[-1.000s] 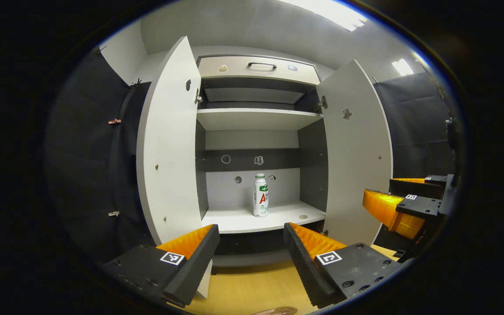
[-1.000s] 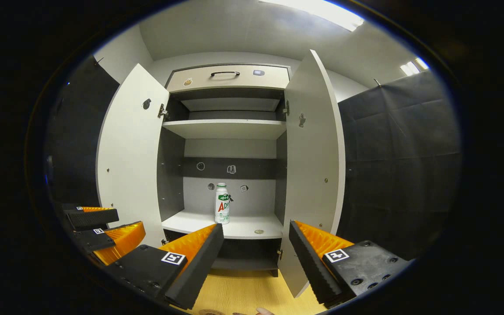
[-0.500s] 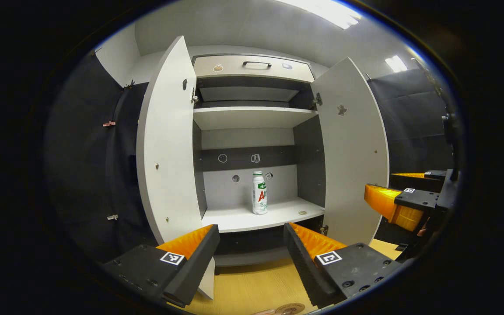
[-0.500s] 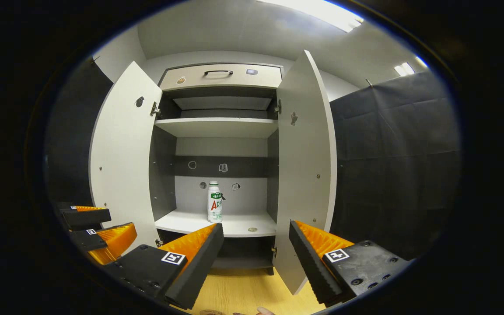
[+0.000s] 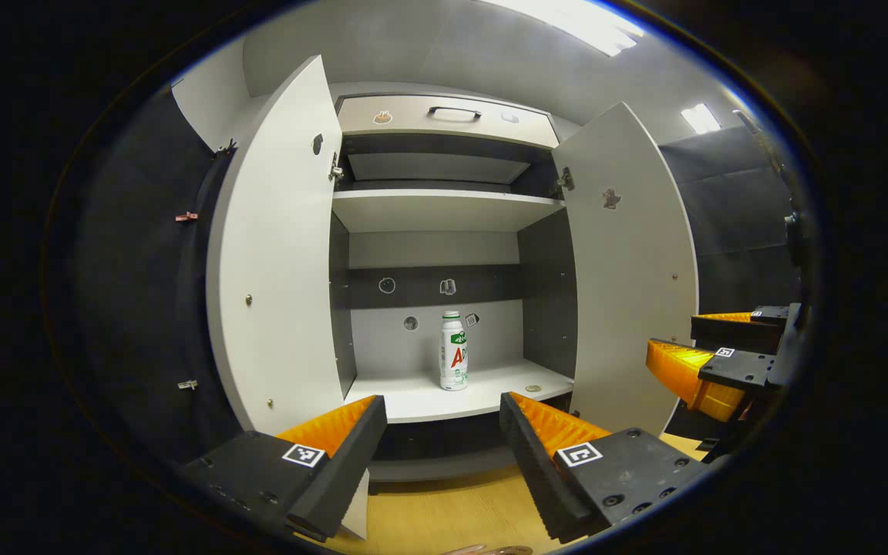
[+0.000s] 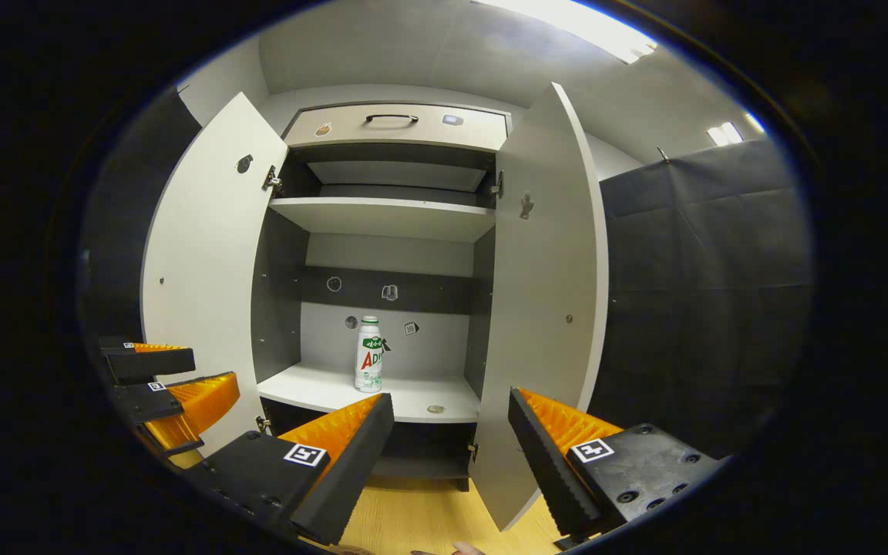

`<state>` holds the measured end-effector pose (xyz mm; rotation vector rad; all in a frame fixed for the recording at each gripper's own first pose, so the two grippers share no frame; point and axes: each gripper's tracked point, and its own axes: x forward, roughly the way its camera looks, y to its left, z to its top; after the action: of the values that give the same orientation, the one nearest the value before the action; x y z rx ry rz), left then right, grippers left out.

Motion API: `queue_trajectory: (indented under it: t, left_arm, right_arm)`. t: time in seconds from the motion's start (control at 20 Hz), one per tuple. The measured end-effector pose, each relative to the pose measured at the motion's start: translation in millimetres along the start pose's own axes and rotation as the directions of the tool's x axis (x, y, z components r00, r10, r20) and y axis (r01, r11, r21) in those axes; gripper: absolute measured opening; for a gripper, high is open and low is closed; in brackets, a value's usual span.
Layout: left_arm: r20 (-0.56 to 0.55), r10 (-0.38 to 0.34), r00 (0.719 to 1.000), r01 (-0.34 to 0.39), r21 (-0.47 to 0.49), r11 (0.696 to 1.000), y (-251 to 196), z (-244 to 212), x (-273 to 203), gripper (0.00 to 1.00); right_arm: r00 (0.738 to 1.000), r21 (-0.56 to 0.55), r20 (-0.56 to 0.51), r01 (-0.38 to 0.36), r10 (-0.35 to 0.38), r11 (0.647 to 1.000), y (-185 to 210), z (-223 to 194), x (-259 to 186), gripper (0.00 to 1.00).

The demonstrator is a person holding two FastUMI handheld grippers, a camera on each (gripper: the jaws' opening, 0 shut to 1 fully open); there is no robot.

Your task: Grasp the bottle in the cabinet with the left hand and place it on the coaster, then close the right door with the right hand and the left door with the left hand.

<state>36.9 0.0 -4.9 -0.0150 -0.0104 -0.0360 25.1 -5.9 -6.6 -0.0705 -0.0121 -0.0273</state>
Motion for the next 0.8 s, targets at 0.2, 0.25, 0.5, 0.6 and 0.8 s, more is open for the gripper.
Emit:
queue_trajectory:
  t: [0.2,0.25,0.5,0.6,0.8]
  left_arm:
    - [-0.005,0.023,1.000,-0.023,-0.021,1.000,-4.2,-1.6,37.6,0.94]
    - [-0.010,0.035,0.999,-0.035,-0.023,0.999,-3.9,-2.8,47.0,0.94]
    - [-0.012,0.057,0.998,-0.057,-0.018,0.998,-5.1,0.8,90.2,0.94]
    - [-0.011,0.062,0.998,-0.062,-0.016,0.998,-3.5,-0.1,106.8,0.94]
    - [-0.009,0.052,0.999,-0.052,-0.023,0.998,-2.0,0.6,142.5,0.94]
  right_arm:
    - [0.997,-0.015,0.015,-0.073,0.073,0.997,10.6,-1.8,33.7,0.99]
    - [0.996,-0.019,0.018,-0.092,0.093,0.996,13.3,-3.3,40.8,0.98]
    - [0.989,-0.008,0.018,-0.149,0.149,0.989,18.9,-11.1,75.2,0.98]
    - [0.984,-0.005,0.020,-0.177,0.177,0.984,21.6,-13.5,85.6,0.98]
    - [0.974,-0.009,0.031,-0.226,0.227,0.974,27.6,-17.3,99.9,0.98]
